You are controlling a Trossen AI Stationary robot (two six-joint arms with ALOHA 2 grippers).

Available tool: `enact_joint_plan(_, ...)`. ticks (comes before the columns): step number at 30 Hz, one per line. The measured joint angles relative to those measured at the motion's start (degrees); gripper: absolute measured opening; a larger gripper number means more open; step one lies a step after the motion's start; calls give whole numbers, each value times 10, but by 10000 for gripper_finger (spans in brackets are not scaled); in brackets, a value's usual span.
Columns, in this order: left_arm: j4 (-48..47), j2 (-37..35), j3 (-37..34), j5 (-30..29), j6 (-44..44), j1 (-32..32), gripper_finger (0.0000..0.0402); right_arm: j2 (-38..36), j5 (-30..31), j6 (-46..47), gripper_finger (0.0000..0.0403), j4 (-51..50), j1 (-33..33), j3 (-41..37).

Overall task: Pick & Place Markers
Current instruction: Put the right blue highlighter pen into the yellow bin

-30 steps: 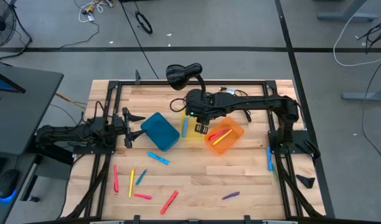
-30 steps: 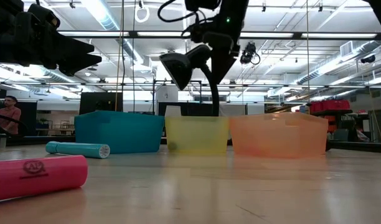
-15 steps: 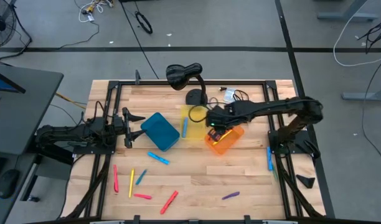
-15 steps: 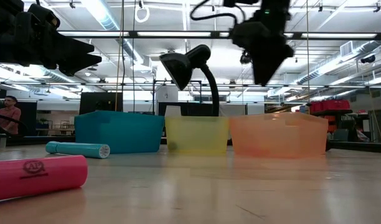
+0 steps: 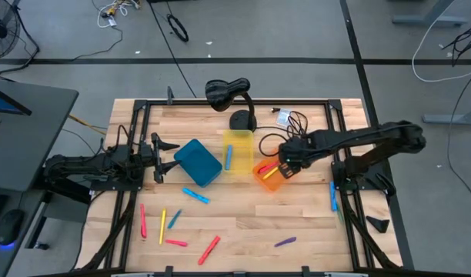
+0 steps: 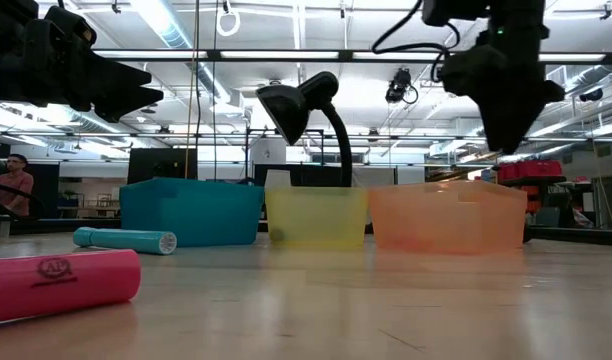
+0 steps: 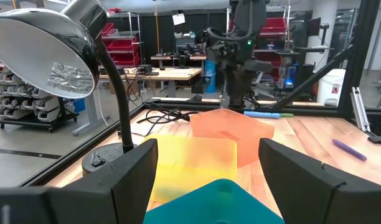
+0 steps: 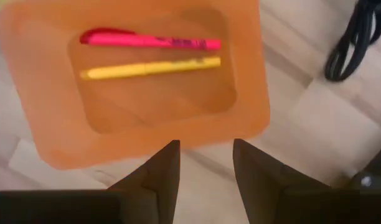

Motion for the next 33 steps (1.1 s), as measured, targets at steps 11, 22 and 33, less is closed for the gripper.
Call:
enact_joint_plan(11, 0, 0, 0, 0, 0, 0, 286, -34, -11, 89, 150, -9, 49, -47)
enact_joint_plan(22, 0, 0, 0, 0, 0, 0, 286, -34, -30, 222, 150, -9, 134, -54)
enact_joint_plan(33, 0, 0, 0, 0, 0, 0, 286, -43, -50, 370, 150, -7, 216, -90)
